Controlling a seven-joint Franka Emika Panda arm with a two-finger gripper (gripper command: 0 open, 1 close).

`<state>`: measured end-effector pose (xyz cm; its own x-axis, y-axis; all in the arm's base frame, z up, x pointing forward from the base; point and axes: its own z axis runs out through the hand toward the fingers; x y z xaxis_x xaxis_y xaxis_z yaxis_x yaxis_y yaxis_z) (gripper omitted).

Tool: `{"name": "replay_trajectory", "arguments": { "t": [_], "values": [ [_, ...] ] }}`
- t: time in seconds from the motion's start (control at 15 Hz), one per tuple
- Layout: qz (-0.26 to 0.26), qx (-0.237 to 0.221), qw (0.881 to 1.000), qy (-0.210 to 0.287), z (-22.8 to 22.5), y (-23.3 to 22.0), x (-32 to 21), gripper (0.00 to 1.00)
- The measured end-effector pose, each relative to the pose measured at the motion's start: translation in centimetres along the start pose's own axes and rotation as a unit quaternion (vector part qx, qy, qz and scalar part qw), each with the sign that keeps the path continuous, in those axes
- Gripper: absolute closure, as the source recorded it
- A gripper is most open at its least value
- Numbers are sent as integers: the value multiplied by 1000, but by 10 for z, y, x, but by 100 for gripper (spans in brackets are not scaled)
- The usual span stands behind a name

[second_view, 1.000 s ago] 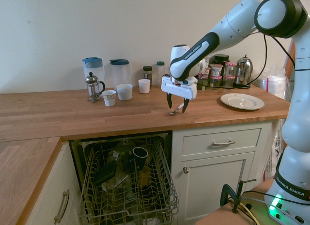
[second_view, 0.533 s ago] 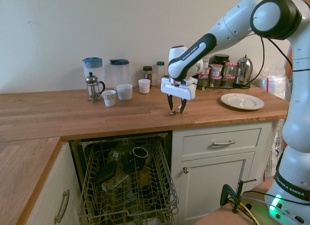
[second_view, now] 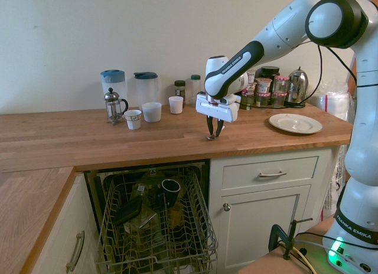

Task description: Put the spoon in the dishwasher

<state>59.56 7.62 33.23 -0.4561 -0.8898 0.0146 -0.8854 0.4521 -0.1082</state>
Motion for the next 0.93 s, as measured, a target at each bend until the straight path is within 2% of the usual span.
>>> {"name": "replay_trajectory", "arguments": {
  "t": [0.27, 0.47, 0.67, 0.93],
  "values": [
    [-8, 6, 1000, -6, -3, 15, -2, 100],
    [-15, 11, 1000, -8, -22, 51, -6, 100],
    [-29, 34, 999, -4, -61, 106, -22, 100],
    [-63, 60, 996, 12, -95, 207, -72, 100]
  ]
}}
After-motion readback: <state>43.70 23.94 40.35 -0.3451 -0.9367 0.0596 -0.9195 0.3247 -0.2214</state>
